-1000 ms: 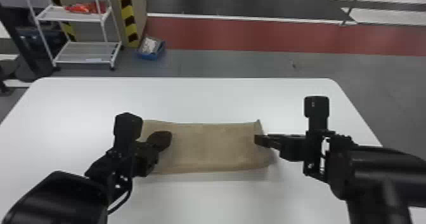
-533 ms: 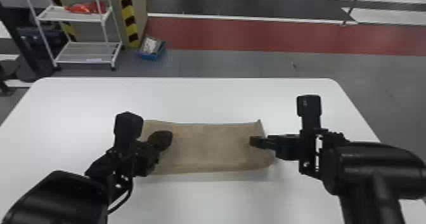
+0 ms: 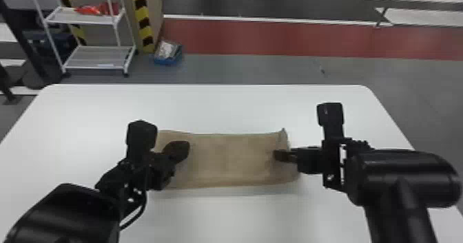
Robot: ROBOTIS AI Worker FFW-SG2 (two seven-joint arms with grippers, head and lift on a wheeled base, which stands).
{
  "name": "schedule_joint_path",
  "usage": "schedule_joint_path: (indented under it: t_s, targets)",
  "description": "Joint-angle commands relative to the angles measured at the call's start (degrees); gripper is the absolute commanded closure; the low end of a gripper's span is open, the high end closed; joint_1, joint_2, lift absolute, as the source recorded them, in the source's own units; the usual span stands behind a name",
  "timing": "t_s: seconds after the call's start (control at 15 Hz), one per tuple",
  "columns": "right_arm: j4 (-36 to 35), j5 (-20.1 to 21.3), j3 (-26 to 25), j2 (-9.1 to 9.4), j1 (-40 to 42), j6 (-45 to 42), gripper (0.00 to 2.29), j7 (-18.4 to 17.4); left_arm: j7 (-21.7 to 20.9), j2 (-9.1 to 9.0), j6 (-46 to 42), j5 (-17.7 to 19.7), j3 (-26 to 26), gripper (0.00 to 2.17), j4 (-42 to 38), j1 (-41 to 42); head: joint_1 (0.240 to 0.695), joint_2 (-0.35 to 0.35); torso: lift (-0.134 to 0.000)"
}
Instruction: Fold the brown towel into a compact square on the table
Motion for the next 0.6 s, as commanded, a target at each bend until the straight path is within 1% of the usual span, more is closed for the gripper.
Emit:
schedule_joint_path:
  t_s: [0.0,0.07,0.13,0.27,0.47,0.53]
  targets:
    - [0.06,-0.53,-0.08,0.05,0.0,0.83,1.09,0.32,-0.06,0.13,0.0,0.07,0.12,2.1,0.09,-0.09,0.695,-0.059,-0.124]
    - [-0.03,-0.79,0.01,0.05,0.35,0.65,1.18,0.58,-0.06,0.13,0.18,0.07,0.21,2.1,0.09,-0.09,0.695,-0.056,-0.124]
    - [-0.56,-1.05,0.01,0.05,0.79,0.12,1.18,0.85,-0.06,0.13,0.53,0.07,0.21,2.1,0.18,-0.09,0.695,-0.054,-0.124]
    - [-2.05,-1.85,-0.17,0.05,1.32,-0.75,1.32,0.85,-0.06,0.13,0.7,-0.1,0.48,2.1,0.27,-0.18,0.695,-0.05,-0.124]
    - [-5.83,-5.8,-1.75,0.05,2.64,-1.11,1.32,1.11,-0.15,0.05,1.06,-0.28,0.39,2.1,0.36,-0.09,0.695,-0.041,-0.124]
    - [-7.32,-6.42,-1.93,0.05,3.17,-1.11,1.32,1.11,-0.15,-0.04,1.23,-0.36,0.21,2.1,0.36,-0.18,0.695,-0.039,-0.124]
